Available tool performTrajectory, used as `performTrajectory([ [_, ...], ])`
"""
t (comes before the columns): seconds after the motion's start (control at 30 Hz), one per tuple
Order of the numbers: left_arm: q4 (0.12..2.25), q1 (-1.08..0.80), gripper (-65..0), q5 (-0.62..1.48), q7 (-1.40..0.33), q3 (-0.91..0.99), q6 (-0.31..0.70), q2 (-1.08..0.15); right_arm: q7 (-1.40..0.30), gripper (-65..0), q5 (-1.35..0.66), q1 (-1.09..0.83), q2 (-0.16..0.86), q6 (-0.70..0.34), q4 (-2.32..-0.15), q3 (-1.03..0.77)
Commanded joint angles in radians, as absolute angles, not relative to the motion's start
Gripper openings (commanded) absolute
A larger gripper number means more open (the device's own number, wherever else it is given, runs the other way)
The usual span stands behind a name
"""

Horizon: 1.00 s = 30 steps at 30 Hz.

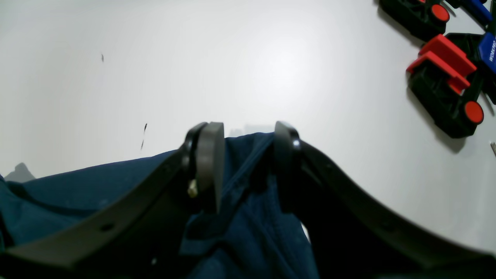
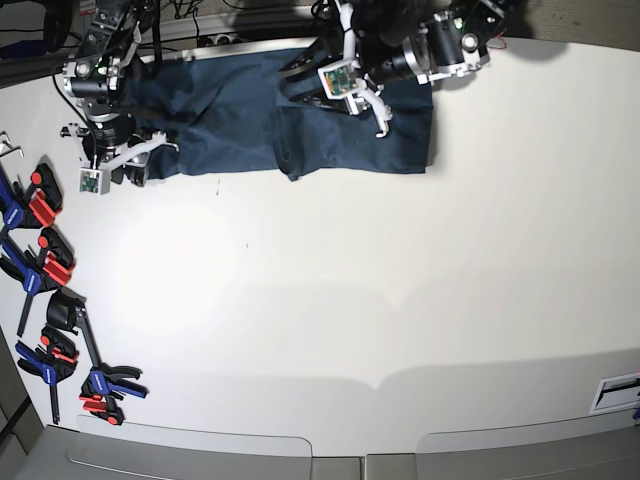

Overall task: Fold the T-shirt properly
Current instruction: 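Grasp the strip's other end with the right gripper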

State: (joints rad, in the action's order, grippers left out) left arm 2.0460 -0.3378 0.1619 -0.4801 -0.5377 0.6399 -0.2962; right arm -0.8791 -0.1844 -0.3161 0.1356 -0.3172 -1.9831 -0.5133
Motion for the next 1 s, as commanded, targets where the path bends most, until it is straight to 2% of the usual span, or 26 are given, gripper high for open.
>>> performTrajectory([
  [0.0, 2.061, -0.335, -45.1, 0.185, -0.456, -0.540, 0.643, -0.292, -0.852, -45.0, -0.192, -0.311, 0.146, -0.317, -2.001, -0.518],
  [0.33, 2.061, -0.335, -45.1, 0.185, -0.457, -0.539, 0.643, -0.299, -0.852, -44.8, -0.173, -0.311, 0.147, -0.317, -2.001, -0.518],
  [0.4, 2.061, -0.336, -45.1, 0.184, -0.457, -0.539, 0.642, -0.305, -0.852, -40.2, -0.133, -0.311, 0.152, -0.316, -2.001, -0.518],
  [0.5, 2.061, -0.336, -45.1, 0.184, -0.457, -0.540, 0.622, -0.316, -0.851, -27.6, -0.131, -0.318, 0.179, -0.314, -2.001, -0.520],
  [0.53, 2.061, -0.336, -45.1, 0.184, -0.458, -0.539, 0.612, -0.319, -0.851, -25.3, -0.131, -0.319, 0.189, -0.314, -2.001, -0.526],
  [0.63, 2.061, -0.336, -45.1, 0.184, -0.479, -0.538, 0.609, -0.319, -0.853, -25.1, -0.150, -0.319, 0.215, -0.314, -2.001, -0.572],
  [0.77, 2.061, -0.335, -45.1, 0.184, -0.479, -0.538, 0.609, -0.319, -0.865, -25.1, -0.300, -0.319, 0.251, -0.335, -1.961, -0.677],
  [0.97, 2.061, -0.335, -45.1, 0.184, -0.478, -0.538, 0.609, -0.319, -0.984, -25.1, -0.626, -0.318, 0.334, -0.497, -1.761, -0.792],
])
